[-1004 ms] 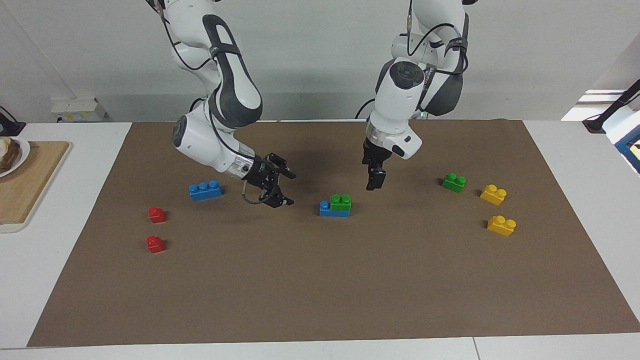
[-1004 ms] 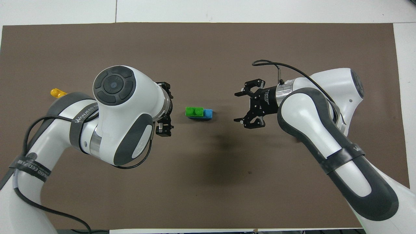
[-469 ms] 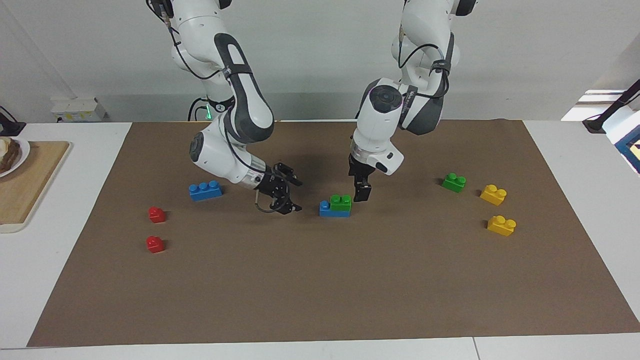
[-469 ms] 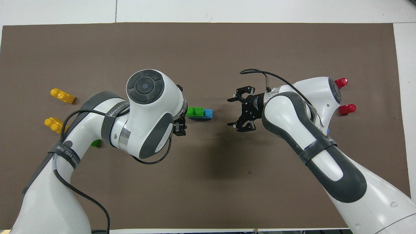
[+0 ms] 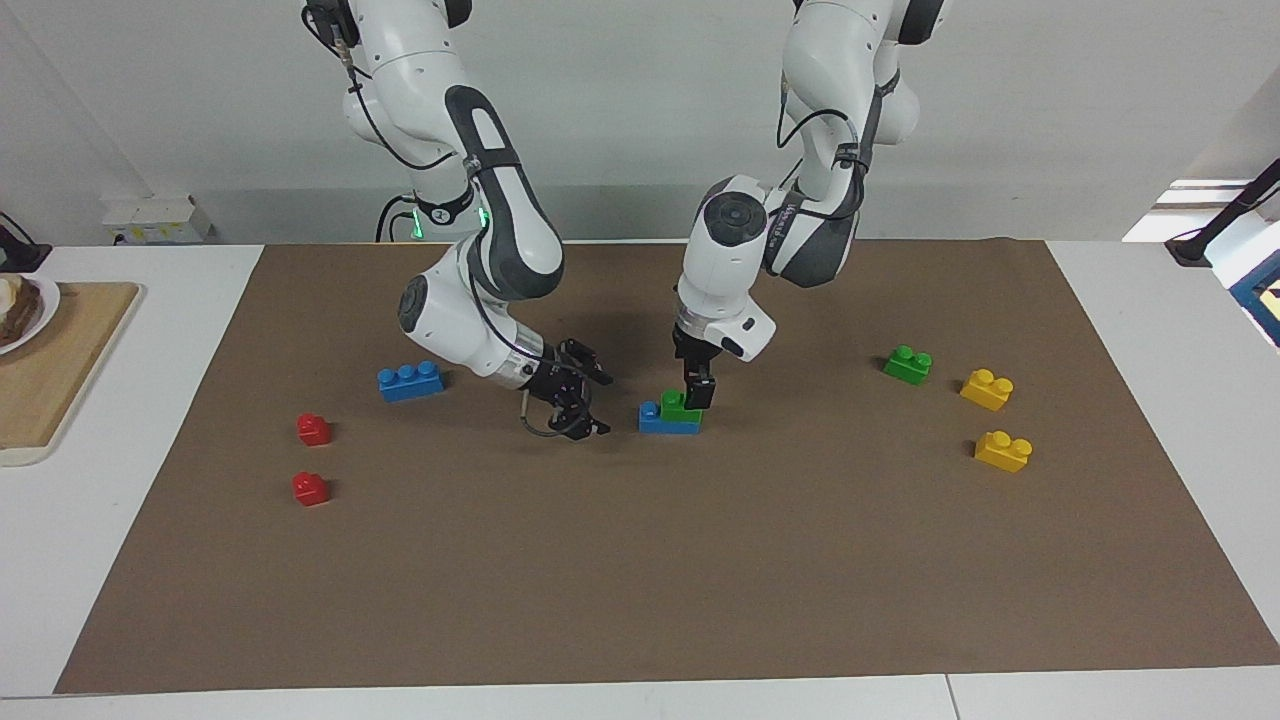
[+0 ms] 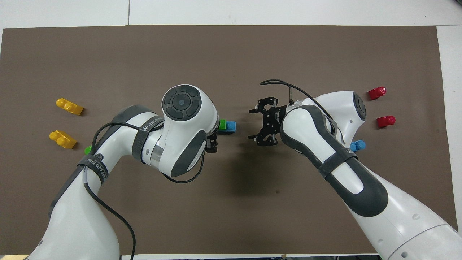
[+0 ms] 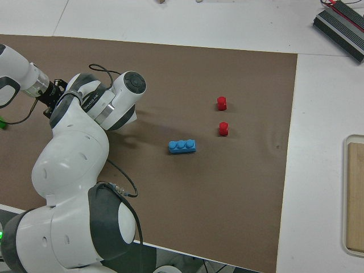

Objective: Remove green block with left arm and hold with right
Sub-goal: 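Close the left gripper on green while the right gripper closes on blue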

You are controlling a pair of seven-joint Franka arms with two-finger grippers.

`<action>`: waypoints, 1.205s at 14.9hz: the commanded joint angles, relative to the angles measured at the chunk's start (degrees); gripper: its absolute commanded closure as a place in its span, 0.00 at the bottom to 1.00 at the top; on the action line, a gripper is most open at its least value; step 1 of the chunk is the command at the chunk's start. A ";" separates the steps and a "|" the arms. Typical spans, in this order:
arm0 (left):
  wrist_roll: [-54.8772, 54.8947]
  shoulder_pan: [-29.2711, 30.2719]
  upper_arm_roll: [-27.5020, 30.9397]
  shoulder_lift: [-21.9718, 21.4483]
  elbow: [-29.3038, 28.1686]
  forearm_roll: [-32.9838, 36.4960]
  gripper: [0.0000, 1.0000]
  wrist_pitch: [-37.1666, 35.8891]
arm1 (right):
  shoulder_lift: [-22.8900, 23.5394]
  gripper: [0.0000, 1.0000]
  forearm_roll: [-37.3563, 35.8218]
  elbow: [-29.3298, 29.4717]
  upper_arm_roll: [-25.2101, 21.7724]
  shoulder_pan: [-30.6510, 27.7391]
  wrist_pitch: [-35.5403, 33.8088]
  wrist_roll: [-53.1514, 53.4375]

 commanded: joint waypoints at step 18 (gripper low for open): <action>-0.99 -0.19 0.80 1.82 -1.70 0.46 0.00 4.84 | 5.98 0.11 6.06 3.78 -0.01 6.99 9.69 -1.70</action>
